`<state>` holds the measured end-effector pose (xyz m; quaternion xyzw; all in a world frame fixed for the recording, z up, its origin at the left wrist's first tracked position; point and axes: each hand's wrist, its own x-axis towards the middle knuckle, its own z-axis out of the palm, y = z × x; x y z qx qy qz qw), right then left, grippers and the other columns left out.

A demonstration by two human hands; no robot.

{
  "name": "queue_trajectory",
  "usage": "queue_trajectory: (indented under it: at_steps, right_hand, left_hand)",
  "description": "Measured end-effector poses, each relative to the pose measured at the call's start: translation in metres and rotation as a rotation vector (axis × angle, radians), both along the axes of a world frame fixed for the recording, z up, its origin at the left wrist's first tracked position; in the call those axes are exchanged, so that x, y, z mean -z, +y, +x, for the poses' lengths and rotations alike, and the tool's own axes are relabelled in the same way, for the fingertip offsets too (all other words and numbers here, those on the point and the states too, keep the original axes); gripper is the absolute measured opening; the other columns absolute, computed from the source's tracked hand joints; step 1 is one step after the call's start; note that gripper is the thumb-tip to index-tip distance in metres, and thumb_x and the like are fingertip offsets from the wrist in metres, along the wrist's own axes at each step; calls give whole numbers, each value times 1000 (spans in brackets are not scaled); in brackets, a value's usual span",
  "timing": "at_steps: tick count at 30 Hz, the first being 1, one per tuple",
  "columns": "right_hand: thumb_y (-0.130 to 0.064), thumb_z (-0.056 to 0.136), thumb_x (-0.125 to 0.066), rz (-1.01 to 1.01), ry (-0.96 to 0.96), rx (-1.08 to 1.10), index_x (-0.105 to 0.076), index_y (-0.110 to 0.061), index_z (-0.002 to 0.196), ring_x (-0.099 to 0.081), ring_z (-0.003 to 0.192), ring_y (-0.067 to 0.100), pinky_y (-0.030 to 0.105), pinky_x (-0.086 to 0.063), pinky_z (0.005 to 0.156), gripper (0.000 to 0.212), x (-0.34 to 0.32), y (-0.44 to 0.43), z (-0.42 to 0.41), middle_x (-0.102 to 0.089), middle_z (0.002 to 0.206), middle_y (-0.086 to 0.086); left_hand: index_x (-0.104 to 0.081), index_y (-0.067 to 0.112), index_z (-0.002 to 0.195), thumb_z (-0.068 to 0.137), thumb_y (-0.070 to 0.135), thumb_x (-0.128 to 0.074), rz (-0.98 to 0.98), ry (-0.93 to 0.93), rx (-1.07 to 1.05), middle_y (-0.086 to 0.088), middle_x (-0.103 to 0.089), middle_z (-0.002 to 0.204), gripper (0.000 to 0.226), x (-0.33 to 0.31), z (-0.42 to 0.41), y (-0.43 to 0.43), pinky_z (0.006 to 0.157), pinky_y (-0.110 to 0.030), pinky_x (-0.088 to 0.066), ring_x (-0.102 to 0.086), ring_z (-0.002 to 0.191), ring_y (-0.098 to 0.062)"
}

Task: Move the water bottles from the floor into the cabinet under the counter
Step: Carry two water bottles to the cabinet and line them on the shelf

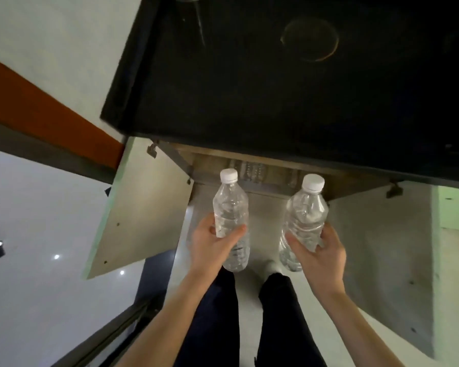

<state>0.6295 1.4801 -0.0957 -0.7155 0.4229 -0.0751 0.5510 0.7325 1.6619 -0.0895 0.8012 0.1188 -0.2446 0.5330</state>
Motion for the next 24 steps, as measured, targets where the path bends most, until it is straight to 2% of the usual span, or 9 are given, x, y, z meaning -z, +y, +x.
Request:
queue_trajectory:
  at_steps: [3, 5, 9, 14, 17, 20, 22, 24]
  right_hand:
    - [-24, 72, -88, -27, 56, 15, -66, -21, 108, -66, 81, -4, 8, -49, 68, 42, 32, 15, 17, -71, 91, -14]
    - [-29, 72, -88, -31, 82, 17, -65, -25, 108, -68, 84, 2, 20, -54, 72, 43, 53, 25, 25, -71, 92, -14]
    - [-24, 73, -88, -19, 103, 0, -60, -31, 108, -65, 86, -6, 21, -54, 73, 45, 102, 36, 39, -68, 94, -18]
    - [-30, 71, -87, 7, 159, -10, -63, -23, 119, -67, 99, 13, 36, -57, 87, 55, 184, 36, 47, -70, 105, -10]
    - [-27, 72, -87, 6, 141, -16, -62, -19, 124, -67, 100, 16, 35, -55, 91, 59, 250, 29, 55, -71, 108, -5]
    - [-18, 74, -86, -1, 104, -9, -63, -19, 120, -67, 96, 9, 30, -52, 91, 51, 318, 19, 65, -70, 103, -10]
    - [-17, 73, -86, -41, 84, -11, -62, -25, 114, -64, 91, 1, 28, -49, 88, 48, 366, 10, 74, -68, 98, -16]
    - [-16, 72, -87, -63, 56, -11, -62, -27, 114, -63, 88, -2, 26, -49, 85, 50, 415, 0, 84, -68, 98, -15]
  left_hand:
    - [-67, 23, 86, 73, 24, -85, 39, 6, 63, 7, -72, 76, 22, 39, 20, 9, 60, -11, -50, -67, 69, 0]
    - [-66, 23, 84, 74, 26, -83, 60, 4, 102, 8, -72, 74, 20, 61, 31, 14, 58, -10, -48, -67, 68, 1]
    - [-67, 26, 85, 75, 24, -82, 76, 15, 140, 11, -72, 75, 18, 109, 50, 20, 59, -8, -47, -66, 70, 4]
    - [-69, 24, 87, 72, 26, -84, 110, 6, 101, 11, -73, 78, 21, 182, 64, 23, 62, -9, -49, -66, 71, 3]
    - [-69, 26, 90, 70, 30, -84, 116, 4, 100, 12, -73, 80, 25, 251, 78, 23, 63, -13, -51, -67, 72, 3]
    - [-70, 26, 90, 70, 27, -86, 97, -36, 81, 13, -74, 79, 26, 327, 95, 22, 66, -19, -54, -69, 73, 0]
    - [-68, 29, 88, 71, 25, -86, 94, -62, 73, 16, -73, 77, 25, 377, 109, 20, 64, -16, -53, -68, 72, 3]
    - [-65, 35, 82, 72, 25, -85, 96, -99, 56, 25, -69, 71, 25, 424, 124, 16, 60, -11, -49, -65, 70, 10]
